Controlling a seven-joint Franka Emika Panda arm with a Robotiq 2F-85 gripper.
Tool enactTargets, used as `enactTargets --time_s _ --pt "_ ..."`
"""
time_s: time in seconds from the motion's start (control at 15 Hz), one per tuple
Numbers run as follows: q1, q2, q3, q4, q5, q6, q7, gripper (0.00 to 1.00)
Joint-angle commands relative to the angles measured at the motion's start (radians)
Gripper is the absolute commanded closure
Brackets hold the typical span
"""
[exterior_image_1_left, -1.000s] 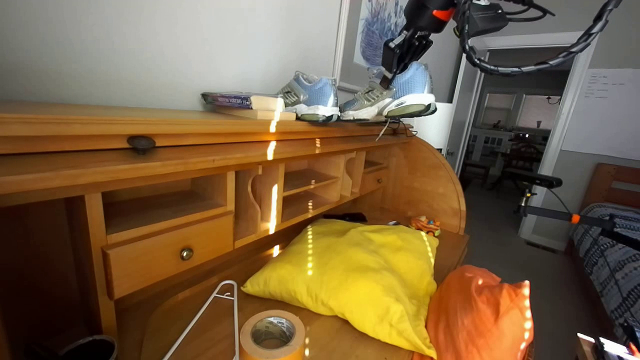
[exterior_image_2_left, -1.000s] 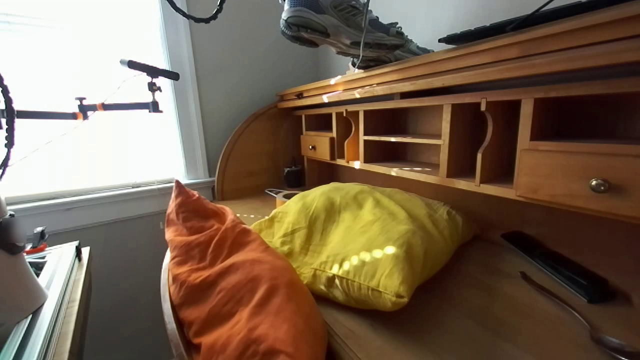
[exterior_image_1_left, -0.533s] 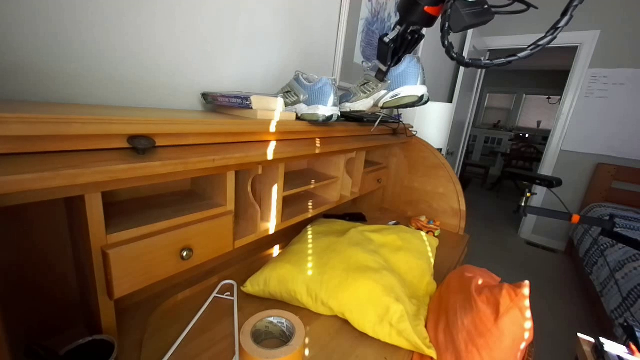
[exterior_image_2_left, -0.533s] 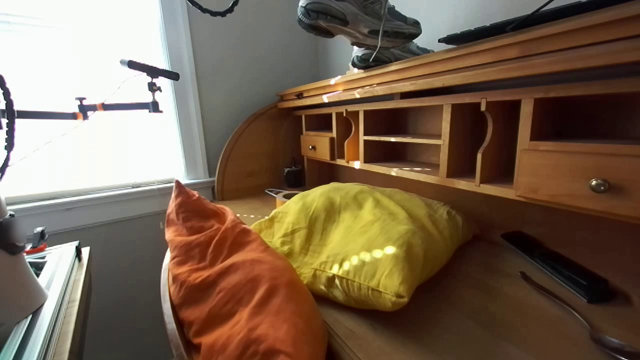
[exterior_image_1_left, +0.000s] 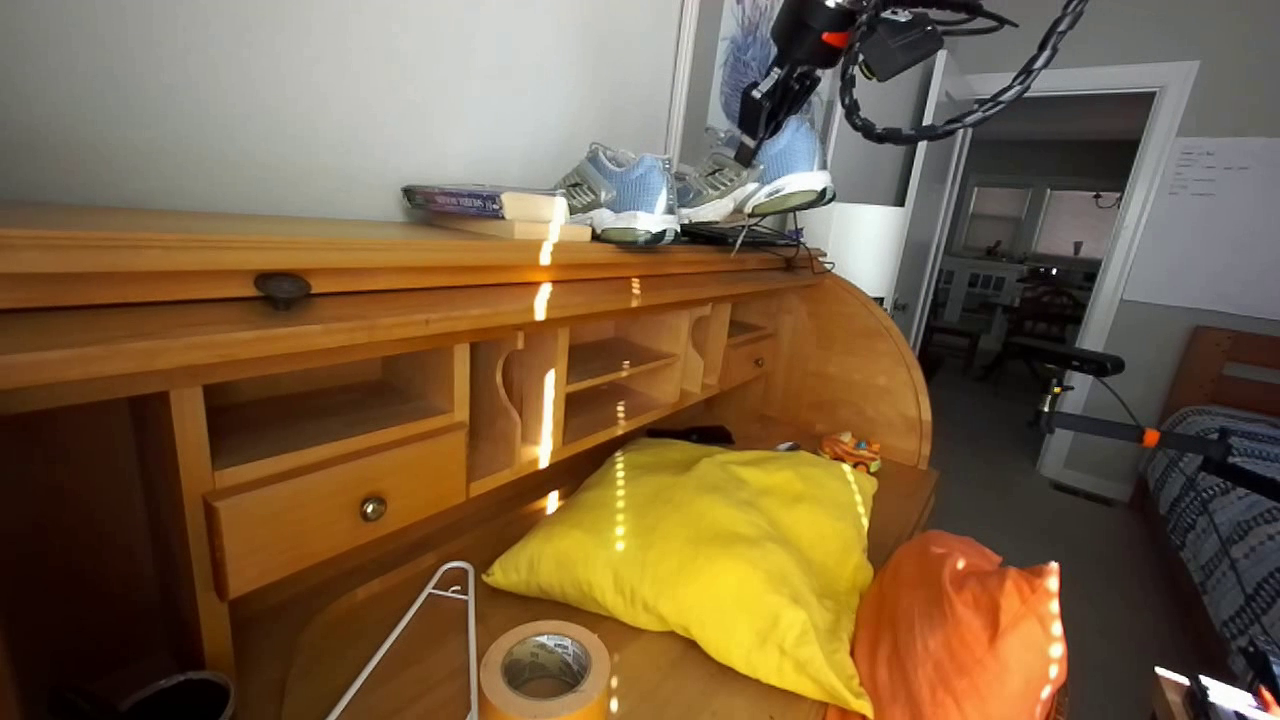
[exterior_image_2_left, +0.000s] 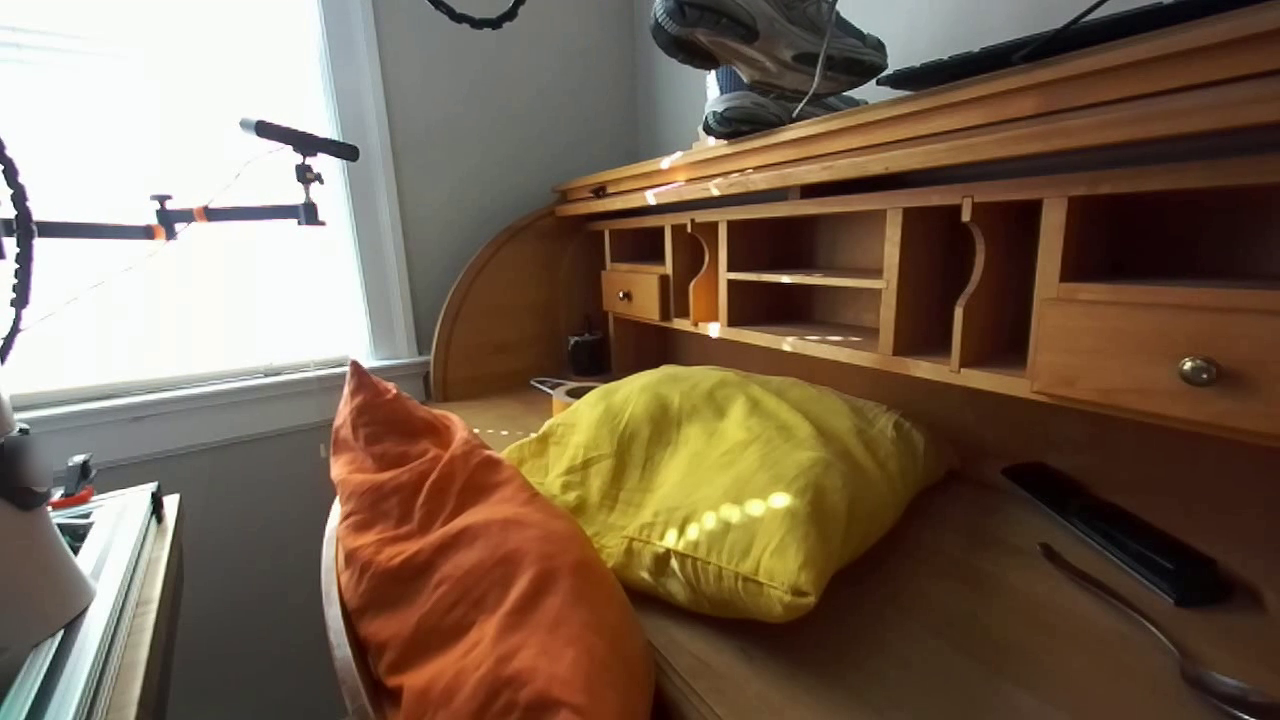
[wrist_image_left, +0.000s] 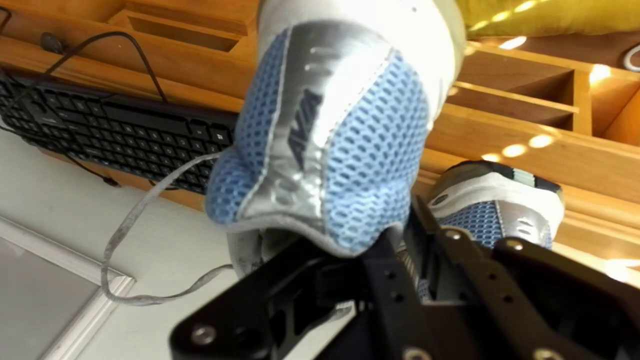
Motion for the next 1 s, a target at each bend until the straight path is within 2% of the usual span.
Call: enactTargets --time_s 0.0,0.67,0.93 --pt "0.015 0.062 -0.039 0.055 0.073 0.058 -0.105 0.96" --pt "0.016 0.215 -0.069 0.162 0.228 0.164 -0.328 0.96" --pt "0.010 0.259 -0.072 0.202 0.266 0.169 -0.378 0.96"
